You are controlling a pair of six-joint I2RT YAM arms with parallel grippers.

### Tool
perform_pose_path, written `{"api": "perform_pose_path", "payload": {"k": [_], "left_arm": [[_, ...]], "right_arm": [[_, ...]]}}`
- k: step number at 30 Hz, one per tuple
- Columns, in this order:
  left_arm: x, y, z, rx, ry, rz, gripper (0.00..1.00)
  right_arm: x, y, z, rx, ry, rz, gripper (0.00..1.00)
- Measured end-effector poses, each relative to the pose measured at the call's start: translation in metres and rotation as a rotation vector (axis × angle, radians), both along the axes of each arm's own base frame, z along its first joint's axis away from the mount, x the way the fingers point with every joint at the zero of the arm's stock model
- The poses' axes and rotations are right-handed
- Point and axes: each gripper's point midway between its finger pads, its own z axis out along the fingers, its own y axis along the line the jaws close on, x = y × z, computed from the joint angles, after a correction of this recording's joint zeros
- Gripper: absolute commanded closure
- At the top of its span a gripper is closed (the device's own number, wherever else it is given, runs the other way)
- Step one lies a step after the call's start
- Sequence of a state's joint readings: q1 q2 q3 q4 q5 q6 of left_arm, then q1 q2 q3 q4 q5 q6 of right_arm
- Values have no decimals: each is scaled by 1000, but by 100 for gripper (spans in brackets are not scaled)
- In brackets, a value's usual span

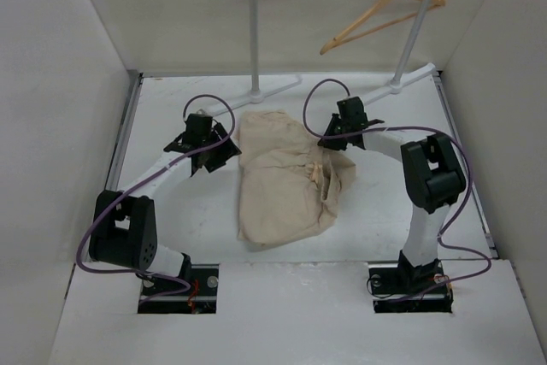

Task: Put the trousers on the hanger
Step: Flatten out the trousers at the center of the board.

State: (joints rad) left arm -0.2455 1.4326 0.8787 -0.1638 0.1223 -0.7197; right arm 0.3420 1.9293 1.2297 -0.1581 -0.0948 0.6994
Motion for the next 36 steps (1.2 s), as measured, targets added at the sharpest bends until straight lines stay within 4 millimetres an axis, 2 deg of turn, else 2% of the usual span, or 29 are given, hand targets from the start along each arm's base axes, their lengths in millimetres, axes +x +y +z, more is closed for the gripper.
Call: {"api": "perform_pose_path", "payload": {"k": [2,4,6,7,8,9,10,11,12,13,15,17,19,20,21,22,24,26,29,30,31,33,36], "left_arm": [[0,2,-2,-6,6,13,43],[1,6,-3,-14,9,33,43],[1,9,-5,-21,15,54,43],[2,12,-5,-27,18,70,43],[3,13,-5,-31,19,82,43],[4,15,-5,-35,19,96,42],[4,17,-5,-35,17,104,42],[5,19,-5,-37,18,116,42],[5,20,-5,-37,17,126,41],[6,21,-4,-39,15,133,40],[7,22,-4,-40,12,143,39],[9,20,-2,-46,9,146,38],[11,17,0,-51,5,143,36],[14,13,1,-52,5,138,36],[19,7,2,-53,3,130,37],[29,-8,4,-59,-1,102,37],[47,-43,1,-68,-10,35,38],[60,-71,-8,-68,-1,-16,39],[73,-94,-26,-57,22,-47,43],[80,-99,-33,-49,29,-49,49],[85,-101,-37,-42,31,-47,68],[98,-104,-51,-25,42,-37,89],[105,-100,-57,-16,46,-10,97]], "right_arm": [[1,3,3,22,-4,-7,91],[4,5,14,37,-28,-11,92],[3,6,41,50,-77,-12,93],[1,6,71,60,-138,-10,93],[-1,7,87,66,-169,-6,93],[-7,8,119,82,-233,0,93],[-19,7,162,94,-326,8,93],[-30,7,190,107,-383,16,93],[-47,5,231,129,-478,21,93],[-63,0,255,140,-535,19,93],[-102,-24,303,163,-650,-12,93],[-132,-61,332,163,-739,-92,93],[-148,-100,338,128,-775,-203,93],[-149,-113,331,104,-763,-242,93],[-149,-133,313,61,-721,-305,93],[-149,-143,299,36,-684,-335,93],[-148,-167,253,-37,-546,-406,93],[-149,-174,228,-67,-456,-419,93],[-152,-176,219,-77,-416,-421,93],[-153,-176,220,-76,-419,-420,93],[-154,-176,222,-74,-425,-417,93],[-156,-175,225,-68,-435,-413,93],[-157,-172,227,-63,-442,-402,93]]}}
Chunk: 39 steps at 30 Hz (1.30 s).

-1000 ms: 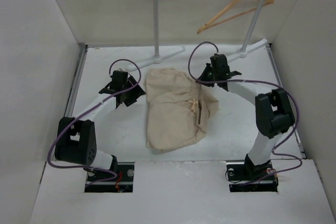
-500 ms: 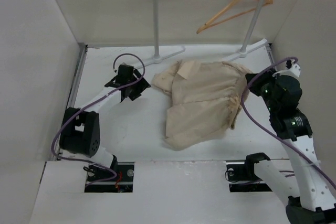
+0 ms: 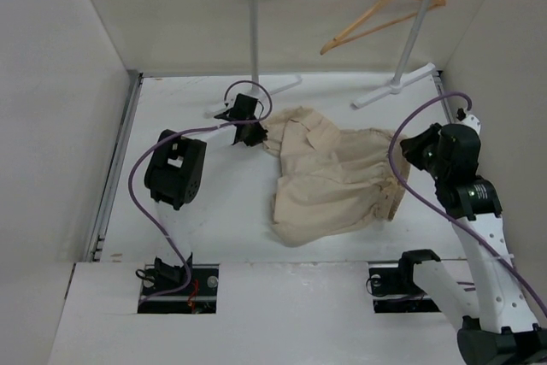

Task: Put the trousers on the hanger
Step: Flatten out the trousers at the center of the board.

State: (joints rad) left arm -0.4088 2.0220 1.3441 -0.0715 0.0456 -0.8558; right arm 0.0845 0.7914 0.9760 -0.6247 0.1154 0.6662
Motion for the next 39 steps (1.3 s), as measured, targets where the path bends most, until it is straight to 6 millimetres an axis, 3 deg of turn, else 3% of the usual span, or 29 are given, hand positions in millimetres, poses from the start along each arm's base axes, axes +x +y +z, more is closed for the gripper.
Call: {"api": "perform_pose_path", "payload": {"k": [4,6,7,9,11,12,13,16,18,20,22,24,27,28,29,30,31,33,35,37,39], "left_arm": [[7,24,21,34,-42,65,100],[5,48,54,47,-95,117,99],[2,63,78,48,-136,150,99],[-13,111,175,31,-323,266,98],[-30,139,232,19,-444,334,98],[-44,153,262,16,-508,370,97],[-65,170,301,14,-589,413,97],[-102,194,354,32,-691,466,95],[-125,212,375,82,-706,496,95],[-137,226,382,132,-699,518,95],[-142,235,374,186,-659,531,95],[-134,240,350,252,-574,527,95],[-107,239,315,324,-467,507,95],[-91,237,297,355,-416,492,93],[-57,232,270,401,-349,461,87],[-33,228,255,417,-328,445,78],[-14,224,237,439,-293,422,71],[30,215,199,478,-220,368,53],[55,207,163,503,-154,313,46],[48,208,126,535,-76,275,42],[17,216,104,573,14,249,39]], "right_arm": [[-4,7,6,1,-12,28,93],[-7,9,15,-2,-29,40,93],[-11,11,25,-7,-47,52,93],[-18,12,49,-15,-101,66,94],[-27,10,71,-22,-148,69,94],[-37,7,102,-21,-227,61,94],[-44,6,120,-20,-278,58,94],[-69,1,167,-6,-410,49,93],[-92,-2,199,7,-509,43,92],[-109,-5,218,17,-574,38,92],[-110,-6,222,21,-590,33,93],[-91,-4,212,26,-577,26,92],[-26,-4,162,10,-420,-2,93],[5,-7,138,3,-343,-17,93],[24,-10,124,0,-298,-28,94],[66,-21,92,-5,-208,-59,94],[90,-29,69,-5,-149,-79,93],[130,-56,23,2,-46,-139,93],[152,-79,-15,18,42,-194,93],[170,-96,-39,35,98,-233,93],[182,-105,-50,44,115,-251,93]]}}
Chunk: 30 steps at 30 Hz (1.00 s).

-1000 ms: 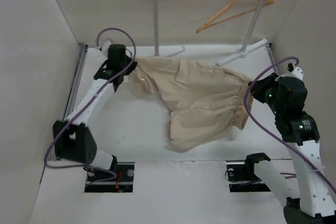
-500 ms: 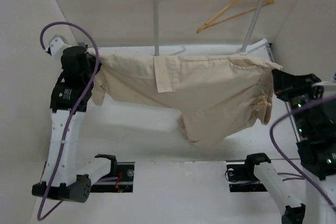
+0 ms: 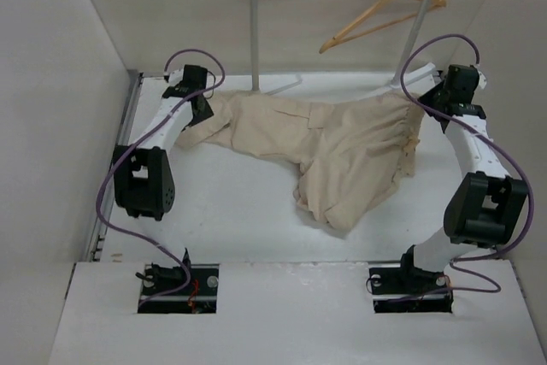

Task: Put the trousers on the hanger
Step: Flatten out the trousers at the center of the board.

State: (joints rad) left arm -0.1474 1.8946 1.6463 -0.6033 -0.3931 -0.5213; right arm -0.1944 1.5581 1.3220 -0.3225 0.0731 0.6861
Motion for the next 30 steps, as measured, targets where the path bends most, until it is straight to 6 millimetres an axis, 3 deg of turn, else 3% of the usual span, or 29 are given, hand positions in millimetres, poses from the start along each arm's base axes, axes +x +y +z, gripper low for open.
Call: {"api": "perform_pose_path", "payload": {"k": [1,3,5,7,11,16,20,25,30], "left_arm": [[-13,4,-7,-1,3,6,39],[-60,15,-18,-10,36,32,40],[-84,23,-17,-35,33,60,41],[-88,26,-11,-80,-12,87,42],[-59,9,-17,-145,-77,64,46],[-11,-60,-53,-126,-38,-132,45],[14,-96,-70,-102,-23,-236,43],[45,-106,-65,-83,-52,-266,50],[69,-96,-74,-32,-49,-253,76]], "right_arm": [[3,-1,-3,4,5,-1,93],[5,0,-4,8,3,-2,93],[7,1,0,10,-14,1,93],[6,3,5,10,-28,5,93],[-7,10,24,4,-81,17,93],[-36,19,37,2,-132,33,92],[-52,25,25,13,-119,50,92],[-58,30,9,31,-88,68,91],[-58,32,7,36,-84,76,91]]}}
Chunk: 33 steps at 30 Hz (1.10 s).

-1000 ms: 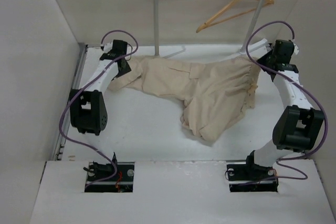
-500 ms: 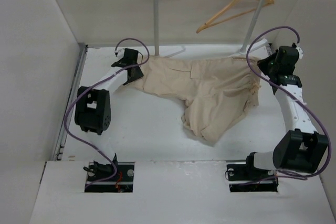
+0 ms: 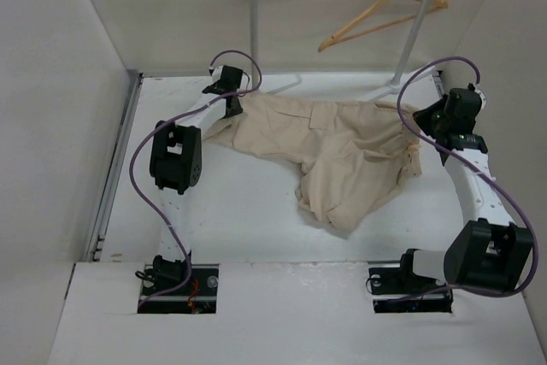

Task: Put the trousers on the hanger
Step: Flatten out the trousers at the center of the board.

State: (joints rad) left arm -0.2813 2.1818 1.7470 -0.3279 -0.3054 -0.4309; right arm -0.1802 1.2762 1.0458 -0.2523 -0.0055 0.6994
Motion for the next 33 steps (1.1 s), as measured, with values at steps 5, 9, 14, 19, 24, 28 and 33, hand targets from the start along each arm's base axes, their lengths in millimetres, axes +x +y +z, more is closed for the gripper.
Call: {"api": "perform_pose_path", "payload": {"k": [5,9,14,19,24,28,33], "left_arm": [[2,15,-21,38,58,9,90],[-4,27,-23,47,80,26,96],[-32,50,39,-15,0,112,98],[-53,102,144,-111,-190,238,98],[11,190,187,-134,-327,409,68],[65,247,155,-142,-312,515,43],[-48,179,58,-118,29,477,41]], "right_arm": [[0,0,-1,3,1,2,91],[2,0,-4,8,11,6,91],[16,-4,-9,14,17,4,91],[50,-24,-18,24,33,-29,92],[97,-47,-31,34,61,-53,93],[125,-55,-28,33,58,-54,93],[137,-51,-5,17,18,-51,86]]}}
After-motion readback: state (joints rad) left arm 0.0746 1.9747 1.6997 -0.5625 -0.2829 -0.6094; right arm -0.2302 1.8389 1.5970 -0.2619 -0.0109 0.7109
